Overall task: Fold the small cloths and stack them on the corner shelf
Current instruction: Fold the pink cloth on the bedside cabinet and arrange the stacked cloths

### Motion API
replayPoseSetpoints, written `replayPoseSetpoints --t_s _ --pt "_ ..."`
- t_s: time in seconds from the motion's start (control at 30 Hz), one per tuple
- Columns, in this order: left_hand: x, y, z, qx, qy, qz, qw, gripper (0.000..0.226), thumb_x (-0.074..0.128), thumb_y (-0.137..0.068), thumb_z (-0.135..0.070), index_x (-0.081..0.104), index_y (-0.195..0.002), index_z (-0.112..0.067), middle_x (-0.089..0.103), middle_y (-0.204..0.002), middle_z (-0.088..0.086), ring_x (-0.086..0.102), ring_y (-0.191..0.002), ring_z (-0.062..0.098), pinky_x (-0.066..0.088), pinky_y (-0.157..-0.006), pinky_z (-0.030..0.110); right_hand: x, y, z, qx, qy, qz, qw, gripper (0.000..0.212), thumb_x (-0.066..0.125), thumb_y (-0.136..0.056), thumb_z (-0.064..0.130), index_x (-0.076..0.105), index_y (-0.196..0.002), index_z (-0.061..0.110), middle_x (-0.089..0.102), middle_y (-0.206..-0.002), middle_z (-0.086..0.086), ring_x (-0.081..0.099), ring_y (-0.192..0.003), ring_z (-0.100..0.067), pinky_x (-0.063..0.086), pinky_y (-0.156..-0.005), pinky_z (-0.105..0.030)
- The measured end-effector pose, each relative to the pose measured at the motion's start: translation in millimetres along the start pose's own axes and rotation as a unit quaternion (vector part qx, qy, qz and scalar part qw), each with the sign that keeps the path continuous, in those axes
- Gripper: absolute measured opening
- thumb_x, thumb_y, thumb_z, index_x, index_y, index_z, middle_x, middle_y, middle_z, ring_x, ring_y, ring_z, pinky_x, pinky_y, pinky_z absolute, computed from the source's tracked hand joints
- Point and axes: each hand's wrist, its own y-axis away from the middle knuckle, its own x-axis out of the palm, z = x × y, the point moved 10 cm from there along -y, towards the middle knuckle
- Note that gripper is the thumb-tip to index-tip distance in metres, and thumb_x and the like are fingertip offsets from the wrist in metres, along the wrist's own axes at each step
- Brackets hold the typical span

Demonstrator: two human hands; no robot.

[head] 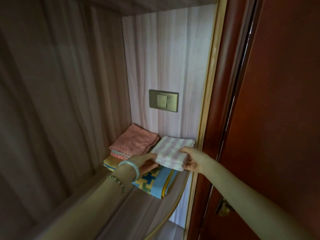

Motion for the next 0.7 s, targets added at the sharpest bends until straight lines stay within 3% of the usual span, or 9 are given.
replayPoseSetpoints --t_s 0.13,0.23,0.3,0.37,0.4,0.43,0.53,0.6,0.7 --pt "-16.1 -8.5 5.0 0.006 -0.007 -0.050 0.999 0.021 0.076 -0.075 -0.002 0.064 -0.089 0.007 0.066 -0.084 0.020 0.064 -0.074 0.026 0.057 -0.047 0.029 5.5 -19.1 -8.0 0.011 0.027 -0.003 1.000 0.028 0.064 -0.087 0.004 0.056 -0.114 0.006 0.062 -0.089 -0.012 0.061 -0.079 -0.023 0.052 -0.061 -0.038" --pt "-15.8 -3.0 8.3 -0.003 -0.072 -0.068 0.995 0.021 0.073 -0.082 -0.014 0.063 -0.078 0.005 0.065 -0.060 0.015 0.064 -0.055 0.022 0.056 -0.043 0.030 4.4 -24.6 -9.4 0.005 0.052 -0.001 0.999 0.033 0.068 -0.084 0.004 0.058 -0.116 0.005 0.064 -0.090 -0.011 0.062 -0.079 -0.022 0.055 -0.052 -0.033" --pt "-13.4 5.0 5.7 0.007 -0.160 -0.076 0.984 0.037 0.066 -0.088 -0.029 0.064 -0.073 0.004 0.064 -0.052 0.014 0.062 -0.045 0.020 0.054 -0.042 0.028 3.2 -28.9 -4.8 -0.021 0.077 0.000 0.997 0.037 0.072 -0.081 0.008 0.059 -0.115 0.005 0.066 -0.096 -0.012 0.064 -0.082 -0.023 0.056 -0.053 -0.035" --pt "-8.2 15.6 -15.6 0.091 -0.257 -0.085 0.958 0.044 0.058 -0.091 -0.038 0.064 -0.067 -0.002 0.063 -0.051 0.010 0.058 -0.041 0.018 0.049 -0.043 0.026 -0.7 -27.7 16.2 -0.117 0.147 -0.037 0.982 0.050 0.077 -0.075 0.026 0.057 -0.116 0.008 0.065 -0.109 -0.012 0.064 -0.089 -0.024 0.058 -0.065 -0.040" --pt "-3.7 22.4 -34.2 0.175 -0.318 -0.098 0.927 0.044 0.056 -0.092 -0.038 0.062 -0.063 -0.007 0.061 -0.050 0.006 0.055 -0.043 0.017 0.046 -0.046 0.027 -3.4 -21.8 31.5 -0.195 0.222 -0.075 0.952 0.061 0.076 -0.071 0.037 0.052 -0.120 0.008 0.061 -0.117 -0.012 0.062 -0.099 -0.025 0.056 -0.076 -0.042" --pt "2.9 31.5 -55.4 0.277 -0.397 -0.119 0.867 0.042 0.055 -0.091 -0.039 0.059 -0.060 -0.011 0.059 -0.052 0.002 0.054 -0.048 0.017 0.045 -0.051 0.030 -0.4 -11.9 47.3 -0.283 0.325 -0.110 0.896 0.067 0.071 -0.073 0.042 0.047 -0.125 0.008 0.055 -0.124 -0.013 0.056 -0.110 -0.028 0.051 -0.088 -0.042" --pt "42.2 57.0 -80.6 0.527 -0.589 -0.110 0.603 0.037 0.047 -0.086 -0.049 0.063 -0.088 -0.015 0.062 -0.085 0.001 0.055 -0.078 0.021 0.046 -0.069 0.037 47.1 26.5 61.2 -0.485 0.592 -0.134 0.630 0.058 0.053 -0.086 0.039 0.045 -0.136 0.011 0.045 -0.138 -0.018 0.044 -0.124 -0.037 0.037 -0.102 -0.049" --pt "48.5 31.1 -59.7 0.510 -0.698 -0.064 0.499 0.061 0.038 -0.084 -0.062 0.058 -0.121 -0.019 0.059 -0.117 0.002 0.053 -0.103 0.026 0.043 -0.087 0.042 70.1 21.2 41.7 -0.493 0.664 -0.047 0.560 0.057 0.037 -0.086 0.042 0.052 -0.132 0.014 0.046 -0.141 -0.018 0.043 -0.128 -0.038 0.034 -0.104 -0.057" --pt "33.8 -8.7 -30.7 0.409 -0.807 -0.055 0.423 0.076 0.011 -0.088 -0.073 0.050 -0.133 -0.027 0.059 -0.130 0.001 0.052 -0.122 0.029 0.028 -0.106 0.050 74.4 -12.0 1.7 -0.400 0.786 0.059 0.467 0.045 0.036 -0.081 0.039 0.070 -0.102 0.019 0.061 -0.126 -0.016 0.057 -0.115 -0.041 0.050 -0.084 -0.061"
